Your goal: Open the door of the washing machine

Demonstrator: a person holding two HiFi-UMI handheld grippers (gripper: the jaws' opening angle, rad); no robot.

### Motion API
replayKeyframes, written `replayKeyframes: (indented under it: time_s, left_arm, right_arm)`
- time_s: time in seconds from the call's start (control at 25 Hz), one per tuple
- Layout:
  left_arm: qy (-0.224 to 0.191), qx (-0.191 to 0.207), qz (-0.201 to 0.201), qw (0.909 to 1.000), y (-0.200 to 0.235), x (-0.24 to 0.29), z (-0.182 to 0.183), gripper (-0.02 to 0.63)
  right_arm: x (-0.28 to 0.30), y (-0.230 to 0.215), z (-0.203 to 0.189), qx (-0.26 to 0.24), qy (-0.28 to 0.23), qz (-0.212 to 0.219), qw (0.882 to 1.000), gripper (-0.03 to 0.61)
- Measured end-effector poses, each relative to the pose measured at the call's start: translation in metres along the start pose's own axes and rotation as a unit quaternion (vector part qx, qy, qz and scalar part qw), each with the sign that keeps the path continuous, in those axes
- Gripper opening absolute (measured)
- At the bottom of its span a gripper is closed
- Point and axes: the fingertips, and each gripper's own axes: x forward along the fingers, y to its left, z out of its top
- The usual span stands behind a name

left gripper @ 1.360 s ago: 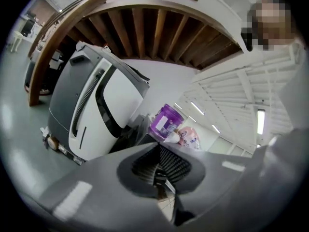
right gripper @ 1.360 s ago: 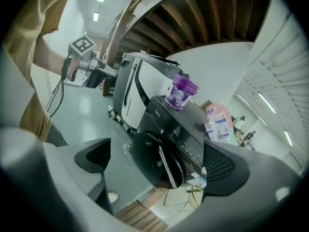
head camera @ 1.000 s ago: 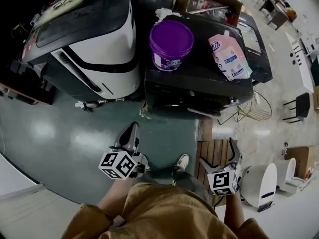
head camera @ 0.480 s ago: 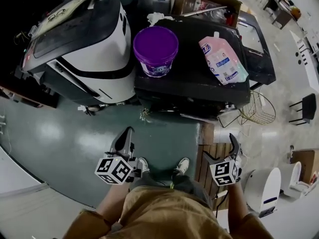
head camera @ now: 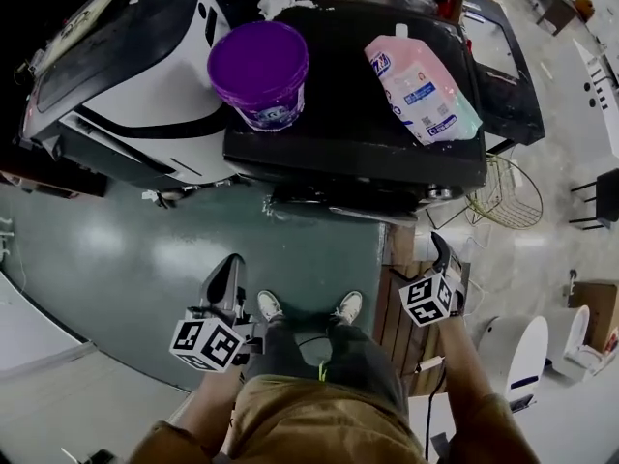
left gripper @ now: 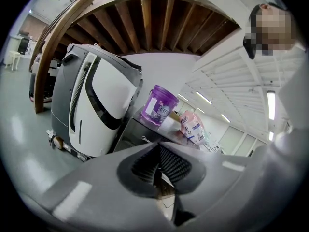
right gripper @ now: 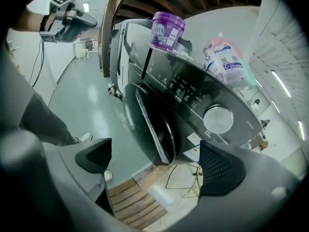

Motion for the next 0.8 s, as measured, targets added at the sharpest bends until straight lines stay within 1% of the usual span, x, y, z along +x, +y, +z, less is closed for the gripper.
replayKeyframes:
  time_s: [0.16,0.32,0.4,0.6,0.8]
  left_arm:
    - [0.008,0.008,0.022,0.9997,-0.006,-0.005,-0.011,0.06]
    - [0.009,0.014,0.046,0.9988,0.0,-0.014,-0.022,0.06]
    - [0.008,0.015,0.06,0.998,0.005,-0.02,-0.026,0.06]
    - [0.002,0.017,0.099,0.995,0.02,-0.042,-0.034,0.06]
    - [-0.001,0.016,0.125,0.992,0.032,-0.058,-0.043,0.06]
  right_arm:
    - [0.037,-0.004,-0.021,-0.019,0.016,0.017,1.0,0.566]
    - [0.07,-0.01,-0.036,-0.033,0.027,0.026,0.999,0.556]
    - [0.086,-0.013,-0.044,-0.041,0.035,0.027,0.998,0.526]
    - [0.126,-0.017,-0.061,-0.056,0.056,0.032,0.996,0.493]
    - [0.146,-0.023,-0.068,-0.074,0.061,0.027,0.995,0.455]
